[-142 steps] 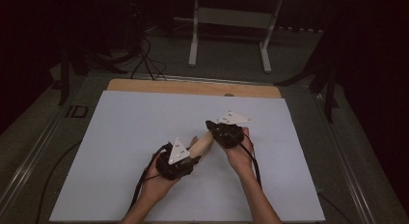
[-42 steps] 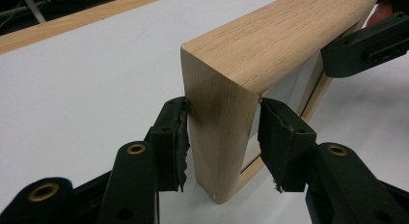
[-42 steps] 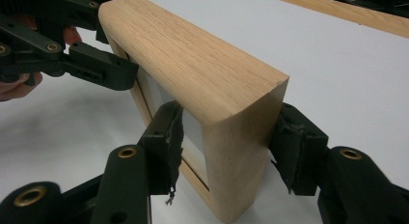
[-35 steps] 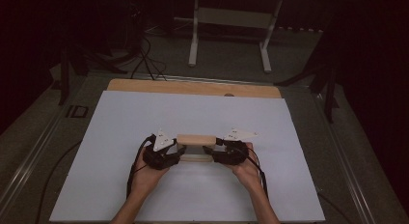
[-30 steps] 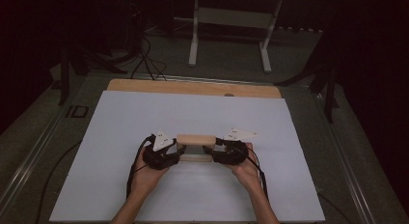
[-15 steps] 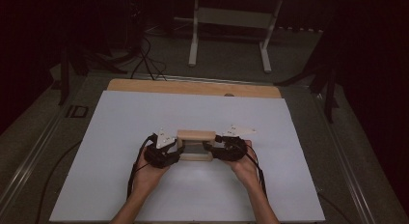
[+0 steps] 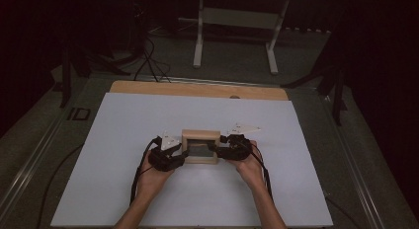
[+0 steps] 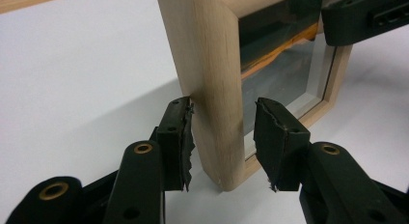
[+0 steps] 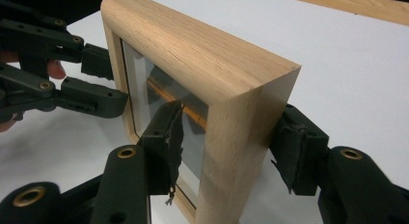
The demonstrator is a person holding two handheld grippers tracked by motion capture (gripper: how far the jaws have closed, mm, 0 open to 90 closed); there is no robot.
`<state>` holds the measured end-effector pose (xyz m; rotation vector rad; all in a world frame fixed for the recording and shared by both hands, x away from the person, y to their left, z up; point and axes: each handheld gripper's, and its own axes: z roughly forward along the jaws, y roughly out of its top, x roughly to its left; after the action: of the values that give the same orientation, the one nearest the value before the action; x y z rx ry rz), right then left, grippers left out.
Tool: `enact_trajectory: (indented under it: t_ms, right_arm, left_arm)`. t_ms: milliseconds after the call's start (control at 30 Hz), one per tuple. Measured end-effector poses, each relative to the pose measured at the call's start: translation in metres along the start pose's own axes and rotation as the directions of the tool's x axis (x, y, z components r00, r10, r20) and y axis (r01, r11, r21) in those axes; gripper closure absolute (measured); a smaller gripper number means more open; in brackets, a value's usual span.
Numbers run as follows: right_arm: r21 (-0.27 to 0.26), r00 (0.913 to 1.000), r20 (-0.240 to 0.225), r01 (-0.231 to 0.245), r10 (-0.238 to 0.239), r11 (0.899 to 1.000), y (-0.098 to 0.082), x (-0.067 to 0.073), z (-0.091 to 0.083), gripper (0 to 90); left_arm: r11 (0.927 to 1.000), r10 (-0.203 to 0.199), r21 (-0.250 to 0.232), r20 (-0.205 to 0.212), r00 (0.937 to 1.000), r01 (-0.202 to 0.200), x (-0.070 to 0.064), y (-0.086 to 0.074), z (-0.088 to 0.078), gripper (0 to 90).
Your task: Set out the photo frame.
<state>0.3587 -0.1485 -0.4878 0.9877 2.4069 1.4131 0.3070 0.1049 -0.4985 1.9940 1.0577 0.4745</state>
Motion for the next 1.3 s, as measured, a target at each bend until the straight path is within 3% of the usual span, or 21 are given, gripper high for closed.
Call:
enact_trajectory:
  t_ms: [733, 1033, 1300]
  right_arm:
    - [0.027, 1.0000, -0.005, -0.002, 0.002, 1.000, 0.0052, -0.0050, 0.0045, 46.7]
    - [0.032, 1.0000, 0.009, 0.003, -0.003, 0.999, 0.0050, -0.0021, 0.0039, 45.5]
    - [0.033, 0.9994, 0.033, 0.007, -0.008, 0.999, 0.0032, -0.0007, 0.0022, 38.1]
  left_arm:
    - [0.9998, -0.015, 0.015, -0.019, 0.9997, 0.016, -0.0031, -0.0005, 0.0006, 59.2]
    - [0.9998, -0.015, 0.016, -0.004, 0.9999, 0.015, -0.0015, -0.0013, 0.0030, 56.1]
    - [0.9997, -0.022, 0.007, -0.002, 0.9998, 0.022, 0.0009, -0.0015, 0.0011, 53.9]
